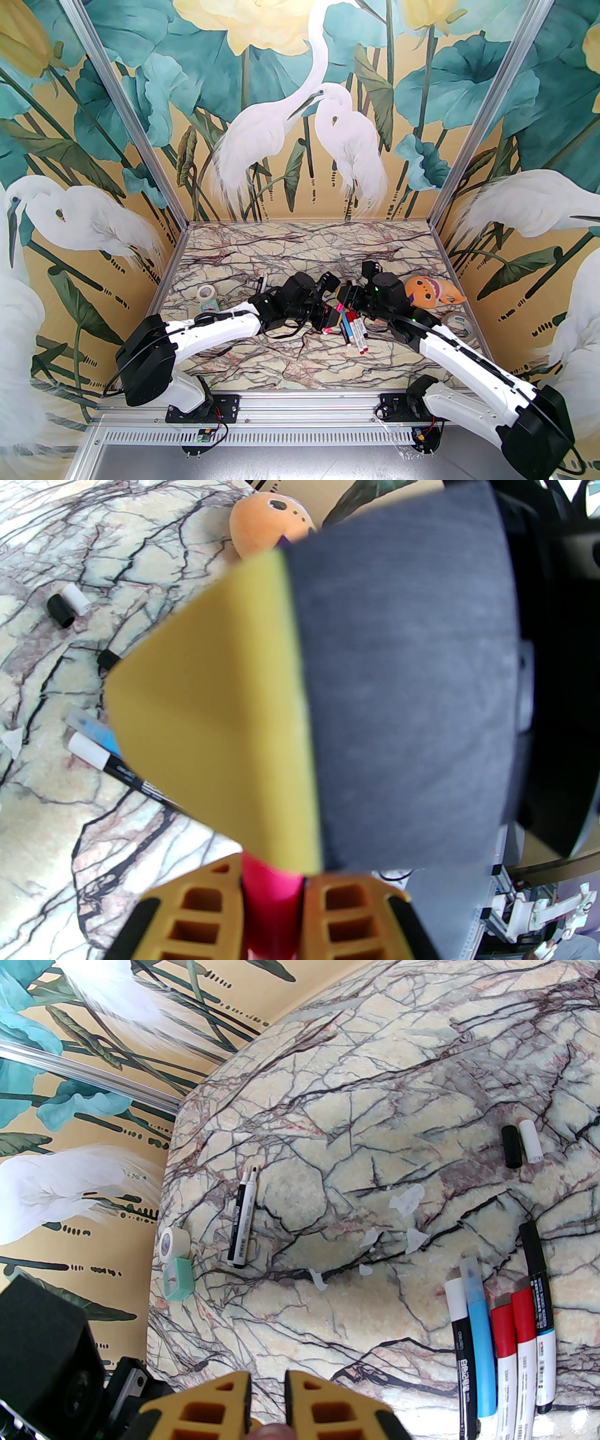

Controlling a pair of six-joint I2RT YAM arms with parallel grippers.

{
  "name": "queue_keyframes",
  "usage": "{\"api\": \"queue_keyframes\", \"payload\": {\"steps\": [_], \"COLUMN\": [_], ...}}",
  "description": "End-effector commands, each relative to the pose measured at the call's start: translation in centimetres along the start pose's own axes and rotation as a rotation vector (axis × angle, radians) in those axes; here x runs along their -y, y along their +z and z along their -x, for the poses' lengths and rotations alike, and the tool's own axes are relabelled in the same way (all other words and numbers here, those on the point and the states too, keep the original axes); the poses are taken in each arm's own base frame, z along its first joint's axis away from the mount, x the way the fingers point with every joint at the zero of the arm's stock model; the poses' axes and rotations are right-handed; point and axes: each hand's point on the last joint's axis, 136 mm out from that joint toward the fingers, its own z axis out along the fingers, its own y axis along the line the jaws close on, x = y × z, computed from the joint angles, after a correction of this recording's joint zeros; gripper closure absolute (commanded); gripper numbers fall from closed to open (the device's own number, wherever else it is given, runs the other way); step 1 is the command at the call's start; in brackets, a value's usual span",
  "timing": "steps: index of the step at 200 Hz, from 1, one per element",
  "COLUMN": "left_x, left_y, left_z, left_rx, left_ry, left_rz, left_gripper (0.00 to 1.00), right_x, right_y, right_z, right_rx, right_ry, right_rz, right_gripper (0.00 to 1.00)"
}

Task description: Open the pen caps

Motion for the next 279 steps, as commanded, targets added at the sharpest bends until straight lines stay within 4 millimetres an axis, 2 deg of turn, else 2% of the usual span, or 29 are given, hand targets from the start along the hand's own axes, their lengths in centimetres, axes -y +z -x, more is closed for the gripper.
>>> {"api": "queue_keyframes", "payload": {"steps": [1,23,66,108,136,170,206,240,279], "left_x": [-0.1,0.4,1.5,2.4,2.0,1.2,0.5,0.9,1.3], "left_y": [0.0,0.0,-0.4,-1.0,-0.7,0.1,0.6,0.4,0.8], "left_z": [-7.0,-7.0,-6.9,-6.0,-6.0,-7.0,-8.3,-8.1,-7.4], "left_rx": [-0.257,-0.265,-0.263,-0.222,-0.213,-0.245,-0.293,-0.291,-0.270], "left_ry": [-0.020,-0.023,-0.045,-0.072,-0.078,-0.068,-0.059,-0.056,-0.065], "left_rz": [0.010,-0.019,-0.098,-0.171,-0.151,-0.101,-0.059,-0.076,-0.098], "left_gripper": [1.00,1.00,1.00,1.00,1.00,1.00,1.00,1.00,1.00], "right_x": [1.5,1.9,1.2,0.6,0.8,1.4,0.6,0.5,0.9], "right_y": [-1.1,-1.1,-1.2,-1.7,-1.9,-2.0,-1.9,-2.0,-1.9], "right_z": [6.0,6.0,6.4,6.9,7.3,7.5,8.0,8.2,8.4], "right_rx": [0.247,0.248,0.270,0.301,0.315,0.305,0.278,0.278,0.313], "right_ry": [0.012,0.012,-0.059,-0.050,-0.007,0.048,-0.041,-0.118,-0.080], "right_rz": [-0.128,-0.149,-0.102,-0.020,-0.024,-0.075,-0.079,-0.080,-0.072], "right_gripper": [0.90,0.90,0.90,0.91,0.91,0.93,0.93,0.93,0.93]}}
